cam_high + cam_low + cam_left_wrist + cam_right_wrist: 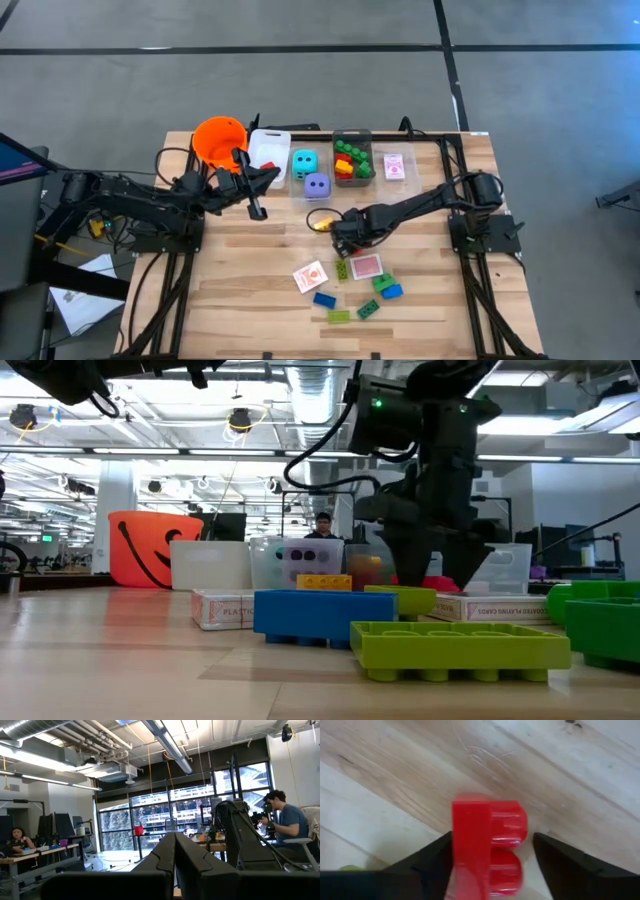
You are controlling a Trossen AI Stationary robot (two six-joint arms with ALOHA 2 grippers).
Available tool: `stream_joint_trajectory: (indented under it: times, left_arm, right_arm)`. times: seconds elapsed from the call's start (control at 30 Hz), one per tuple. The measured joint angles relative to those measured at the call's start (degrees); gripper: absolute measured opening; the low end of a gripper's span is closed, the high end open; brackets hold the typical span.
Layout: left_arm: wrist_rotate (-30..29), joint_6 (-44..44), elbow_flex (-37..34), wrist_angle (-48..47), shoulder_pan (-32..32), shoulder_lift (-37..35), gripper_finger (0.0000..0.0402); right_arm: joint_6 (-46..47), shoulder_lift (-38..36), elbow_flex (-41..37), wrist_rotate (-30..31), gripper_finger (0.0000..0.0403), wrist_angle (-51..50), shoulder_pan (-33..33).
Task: Pick & Place Toys
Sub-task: Put the large red game piece into the black bin
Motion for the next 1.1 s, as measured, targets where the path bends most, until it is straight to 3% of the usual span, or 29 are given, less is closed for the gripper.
stream_joint_trajectory:
  times: [0.23, 0.37, 0.63, 0.87, 1.1]
  left_arm:
    - [0.00, 0.00, 0.00, 0.01, -0.01, 0.00, 0.0000]
    - [0.00, 0.00, 0.00, 0.02, -0.02, 0.00, 0.0000]
    - [0.00, 0.00, -0.02, -0.59, -0.02, 0.02, 0.0000]
    - [0.00, 0.00, -0.03, -1.56, -0.02, 0.04, 0.0000]
    - [-0.02, 0.00, -0.03, -1.97, -0.02, 0.02, 0.0000]
  right_arm:
    - [-7.00, 0.17, 4.11, 2.60, 0.0125, -0.72, -0.04]
    - [-13.06, -0.65, 10.64, 3.24, 0.0072, -8.20, -0.74]
    - [-19.78, -3.67, 25.25, 18.44, 0.0014, -27.93, -1.18]
    - [-19.05, -4.75, 27.55, 19.48, 0.0025, -29.54, 0.31]
    - [-16.50, -3.46, 22.44, 18.65, 0.0113, -25.32, 4.23]
